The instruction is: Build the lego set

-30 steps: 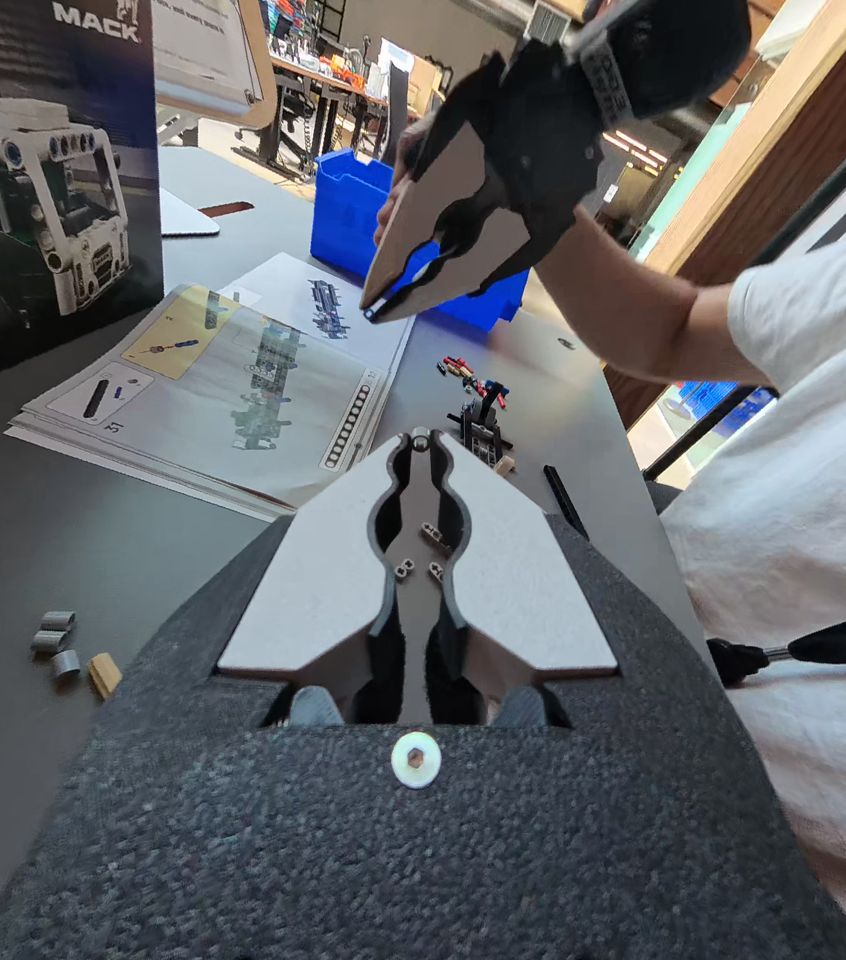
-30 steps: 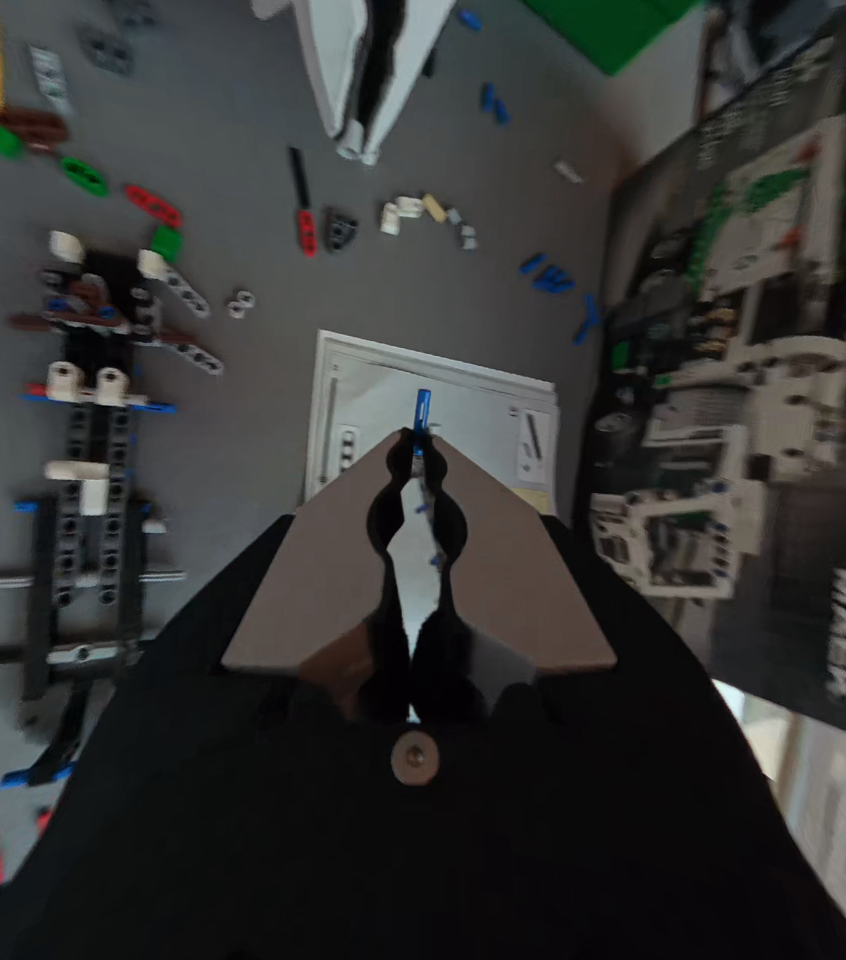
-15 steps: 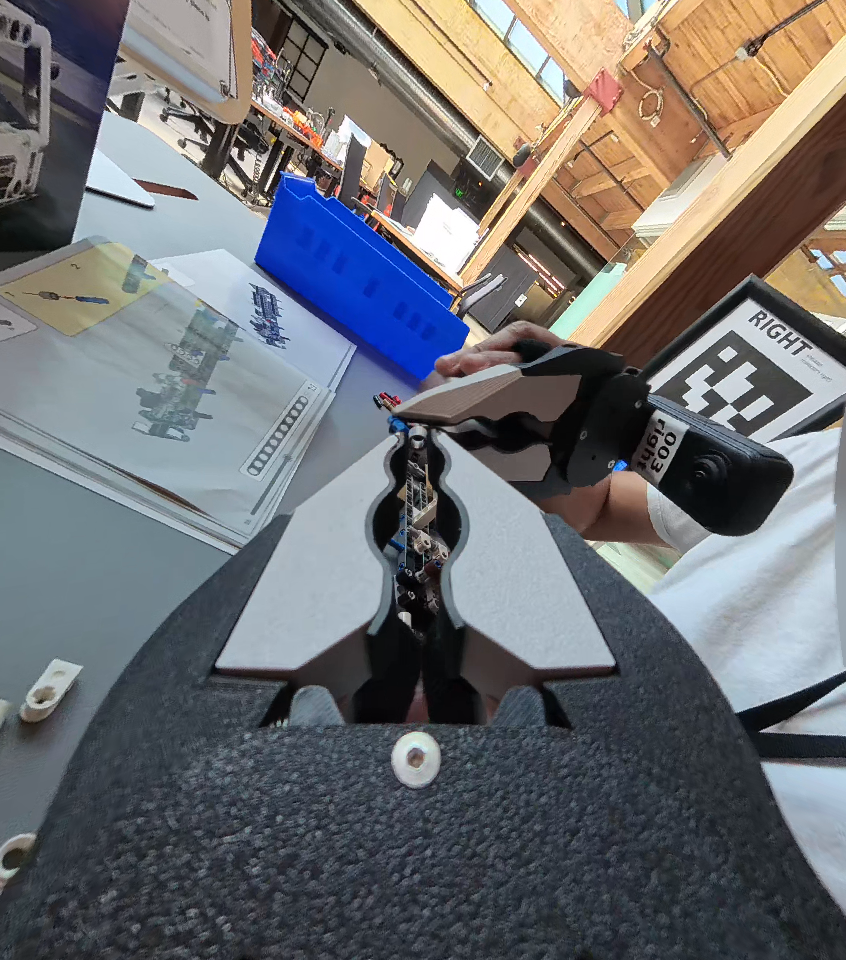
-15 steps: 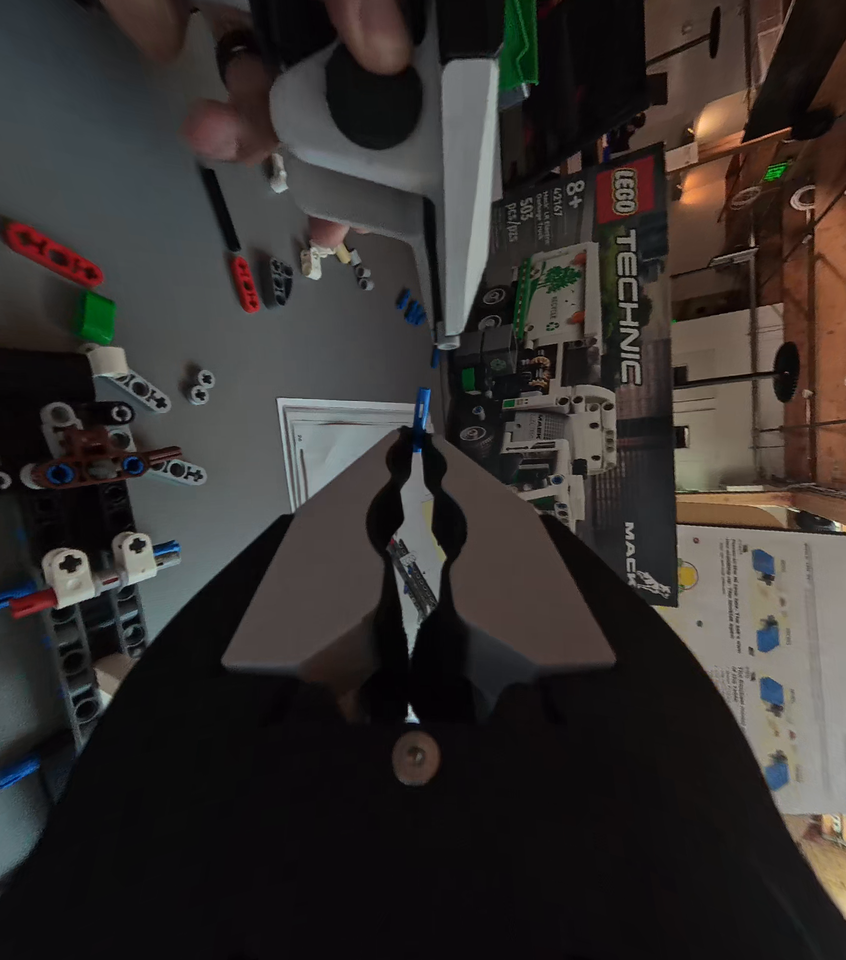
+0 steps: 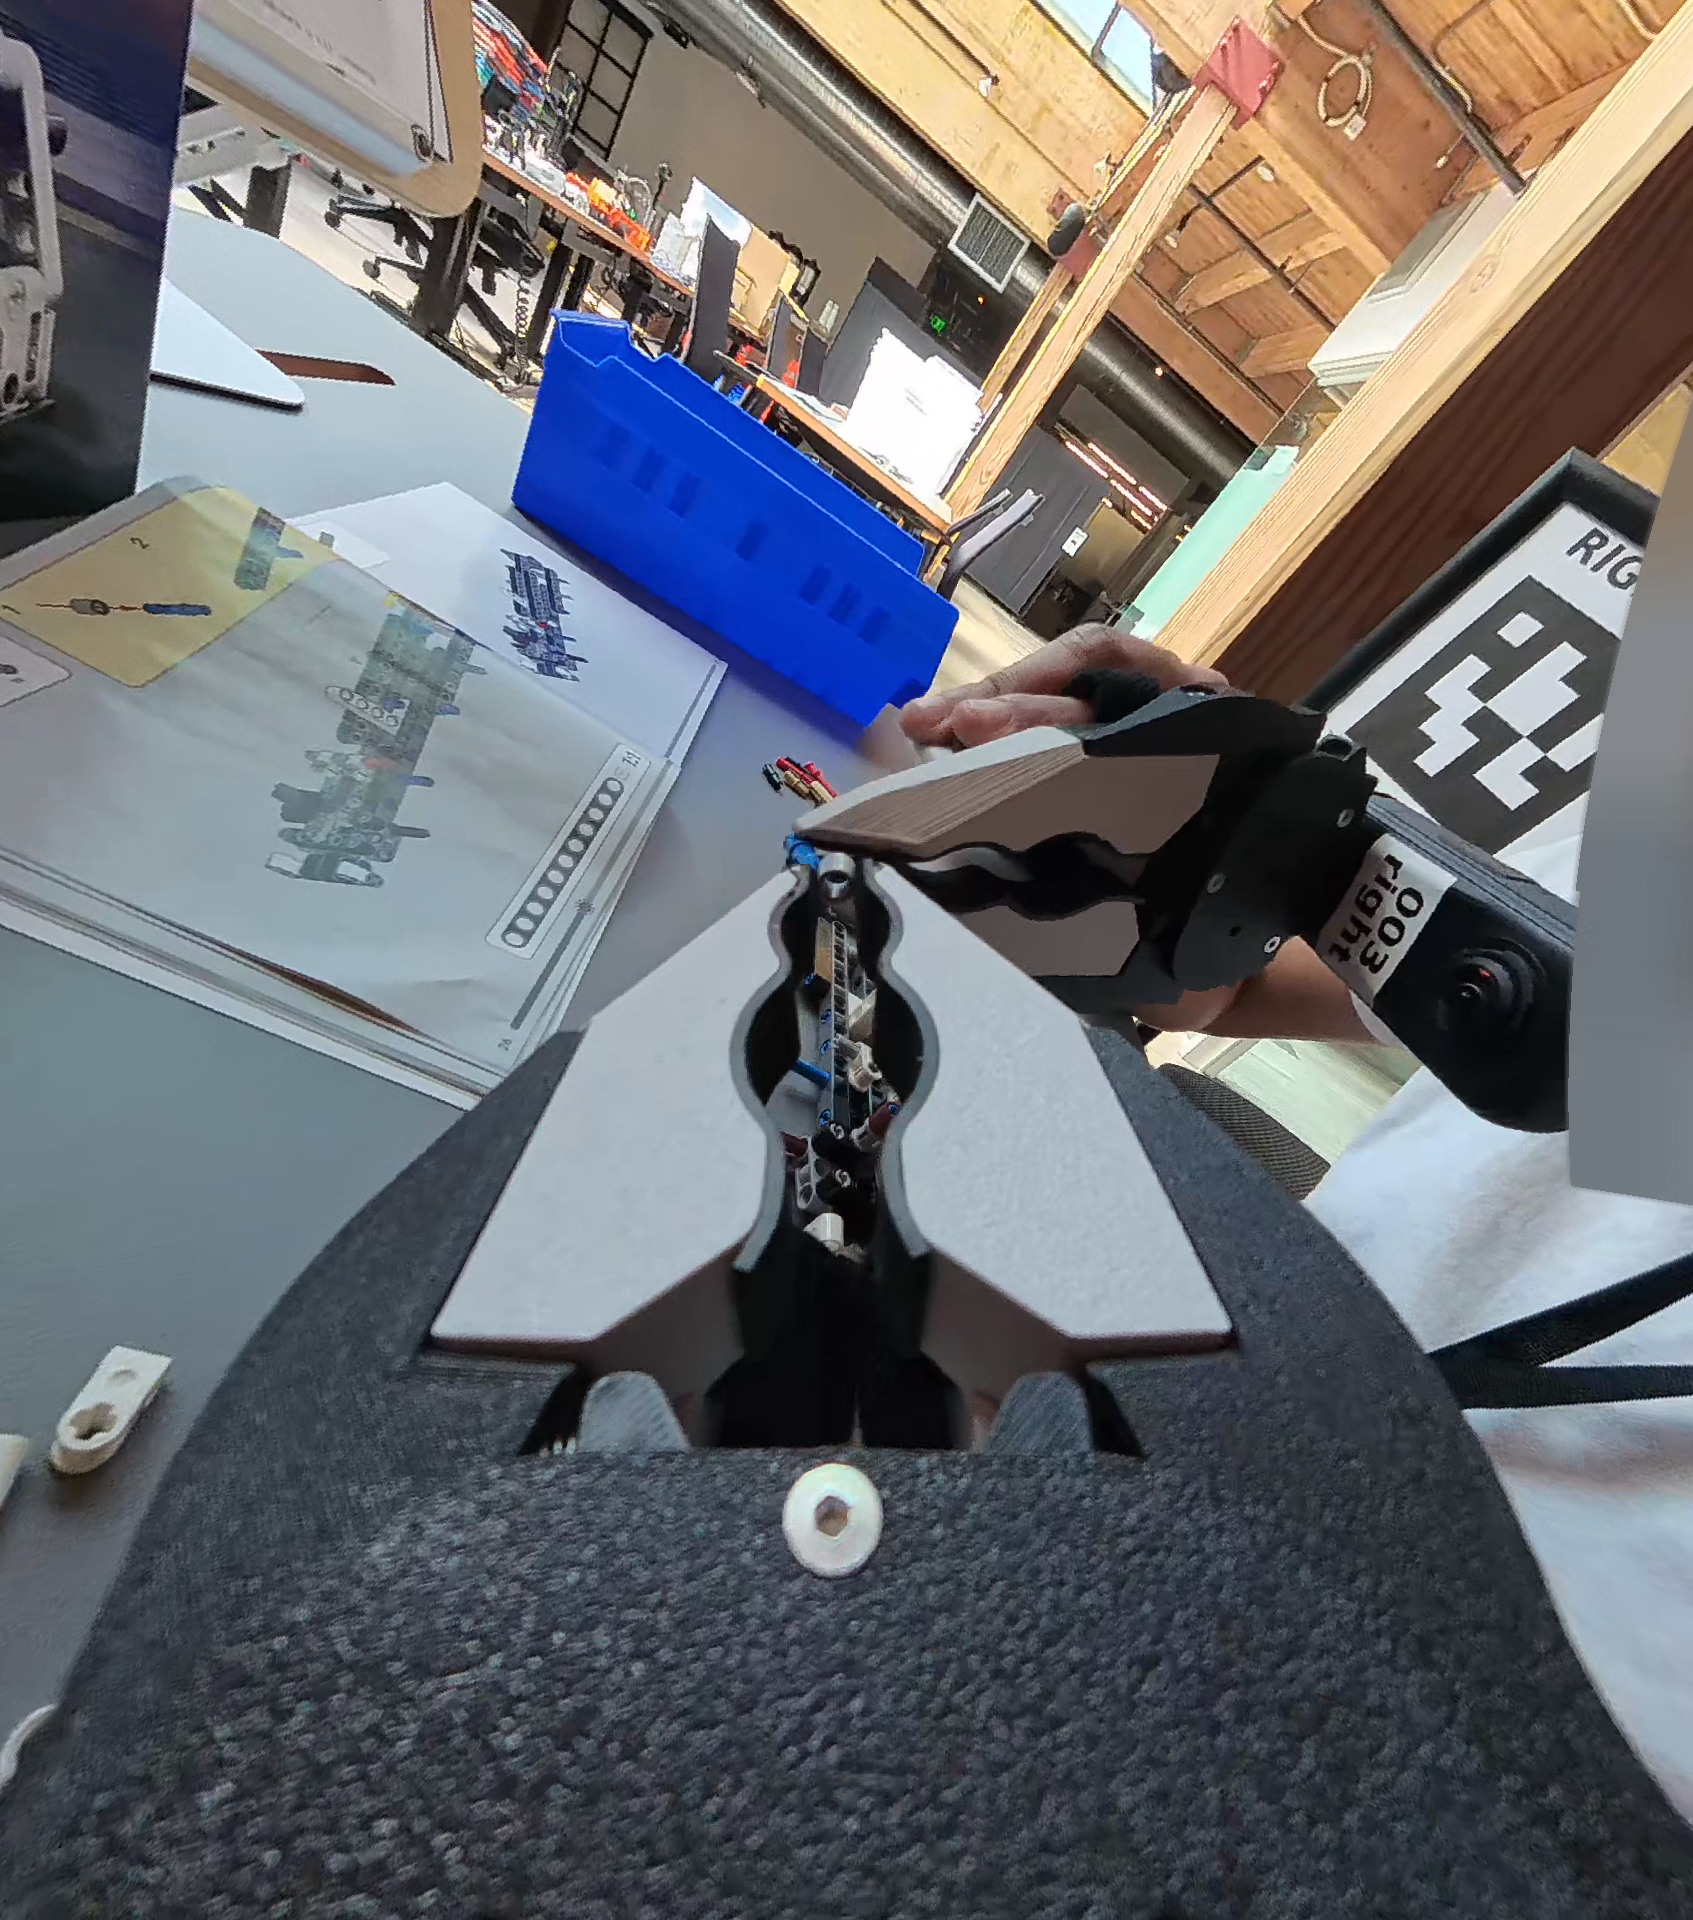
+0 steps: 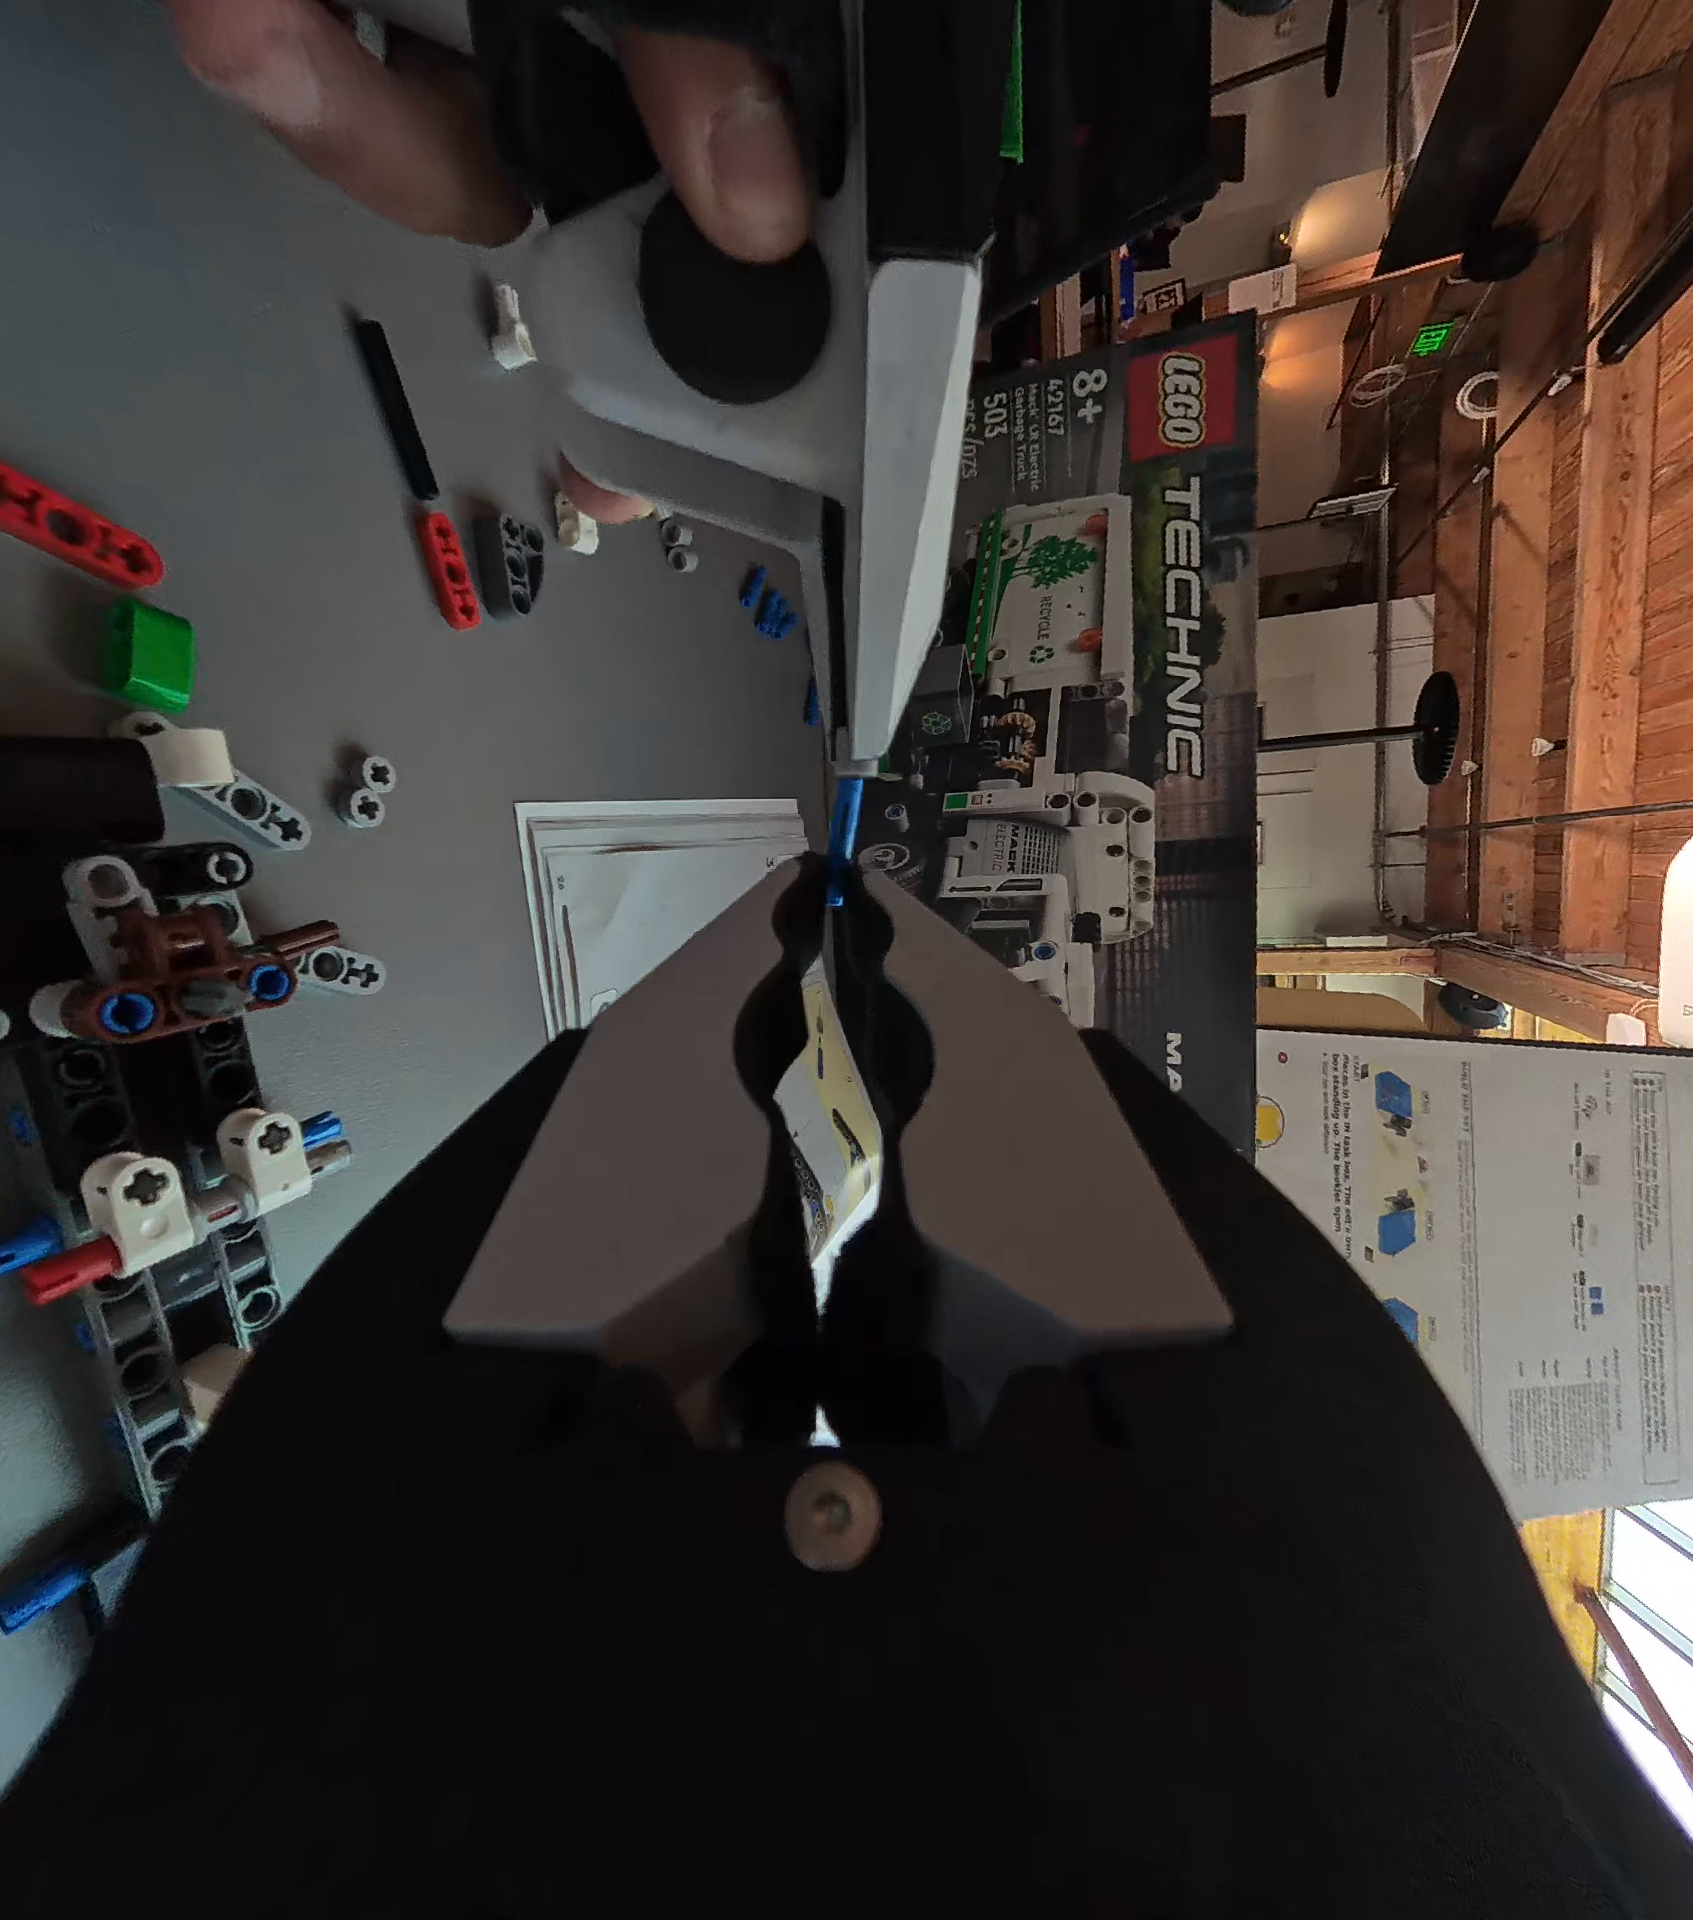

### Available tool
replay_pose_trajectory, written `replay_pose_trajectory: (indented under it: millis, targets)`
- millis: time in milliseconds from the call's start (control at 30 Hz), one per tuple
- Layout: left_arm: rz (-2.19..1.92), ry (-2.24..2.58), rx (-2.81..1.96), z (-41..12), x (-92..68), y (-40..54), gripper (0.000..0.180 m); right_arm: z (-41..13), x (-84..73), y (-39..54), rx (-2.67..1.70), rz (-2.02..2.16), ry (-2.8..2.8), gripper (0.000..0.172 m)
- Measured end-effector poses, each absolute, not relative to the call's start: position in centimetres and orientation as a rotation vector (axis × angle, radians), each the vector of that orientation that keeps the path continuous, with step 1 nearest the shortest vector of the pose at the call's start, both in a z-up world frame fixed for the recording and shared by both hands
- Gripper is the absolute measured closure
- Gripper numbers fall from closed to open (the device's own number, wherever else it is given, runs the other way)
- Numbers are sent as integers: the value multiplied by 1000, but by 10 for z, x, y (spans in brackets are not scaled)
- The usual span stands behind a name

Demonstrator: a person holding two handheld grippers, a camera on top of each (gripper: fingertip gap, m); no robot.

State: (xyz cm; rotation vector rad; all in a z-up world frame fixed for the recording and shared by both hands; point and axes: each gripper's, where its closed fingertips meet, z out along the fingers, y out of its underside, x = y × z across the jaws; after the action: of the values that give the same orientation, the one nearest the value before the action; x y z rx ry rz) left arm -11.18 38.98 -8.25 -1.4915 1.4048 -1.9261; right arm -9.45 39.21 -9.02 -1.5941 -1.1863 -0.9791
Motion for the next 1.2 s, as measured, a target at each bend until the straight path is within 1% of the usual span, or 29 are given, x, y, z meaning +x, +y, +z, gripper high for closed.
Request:
replay_pose_trajectory:
  millis: [33, 500, 700, 900, 1200]
  targets:
    - [-1924, 1405, -1493, -83, -112, 390, 176, -91, -94, 392, -1598, -979, -1190, 170]
    - [-1748, 1464, -1493, -90, -110, 391, 175, -94, -95, 392, -1584, -1019, -1203, 170]
    - [-1747, 1441, -1534, -92, -109, 392, 175, -97, -94, 393, -1577, -1083, -1205, 169]
    - [-1886, 1341, -1656, -93, -108, 394, 176, -98, -94, 394, -1551, -1174, -1221, 170]
    - [-1779, 1367, -1692, -99, -108, 401, 175, -103, -98, 395, -1576, -1127, -1226, 170]
